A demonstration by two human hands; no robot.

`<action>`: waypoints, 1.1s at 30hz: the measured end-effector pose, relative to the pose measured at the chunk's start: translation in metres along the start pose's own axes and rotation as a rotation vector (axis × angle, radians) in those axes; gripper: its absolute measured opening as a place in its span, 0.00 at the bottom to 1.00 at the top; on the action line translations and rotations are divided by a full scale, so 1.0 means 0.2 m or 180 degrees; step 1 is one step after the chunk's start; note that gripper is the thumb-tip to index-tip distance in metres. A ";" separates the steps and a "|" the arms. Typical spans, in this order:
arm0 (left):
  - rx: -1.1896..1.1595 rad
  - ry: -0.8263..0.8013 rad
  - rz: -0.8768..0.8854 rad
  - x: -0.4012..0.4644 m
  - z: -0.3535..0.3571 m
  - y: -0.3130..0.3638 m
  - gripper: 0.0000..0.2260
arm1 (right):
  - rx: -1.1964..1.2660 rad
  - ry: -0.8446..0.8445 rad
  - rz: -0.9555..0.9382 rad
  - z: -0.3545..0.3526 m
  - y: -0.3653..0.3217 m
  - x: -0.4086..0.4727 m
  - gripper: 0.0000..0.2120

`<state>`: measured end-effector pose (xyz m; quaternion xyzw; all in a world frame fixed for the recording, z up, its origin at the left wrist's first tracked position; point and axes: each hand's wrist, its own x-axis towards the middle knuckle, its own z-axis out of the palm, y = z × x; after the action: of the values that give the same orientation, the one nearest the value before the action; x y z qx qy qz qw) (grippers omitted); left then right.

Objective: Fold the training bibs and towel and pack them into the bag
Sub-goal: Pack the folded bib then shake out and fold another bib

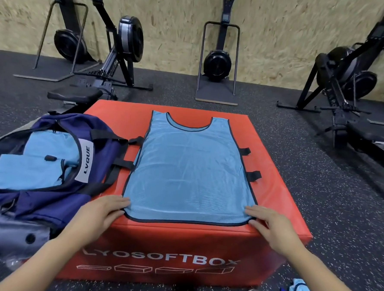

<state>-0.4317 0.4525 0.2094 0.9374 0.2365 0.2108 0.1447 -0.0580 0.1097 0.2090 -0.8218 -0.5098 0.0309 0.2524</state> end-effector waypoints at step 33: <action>-0.3602 -0.0048 -0.1018 0.20 -0.57 0.36 0.08 | 0.3543 0.0195 0.1050 -0.63 -0.43 0.16 0.06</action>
<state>-0.4242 0.4309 0.3479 0.6685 0.2247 0.2732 0.6542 -0.0742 0.1192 0.3633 -0.6345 -0.2745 0.3094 0.6529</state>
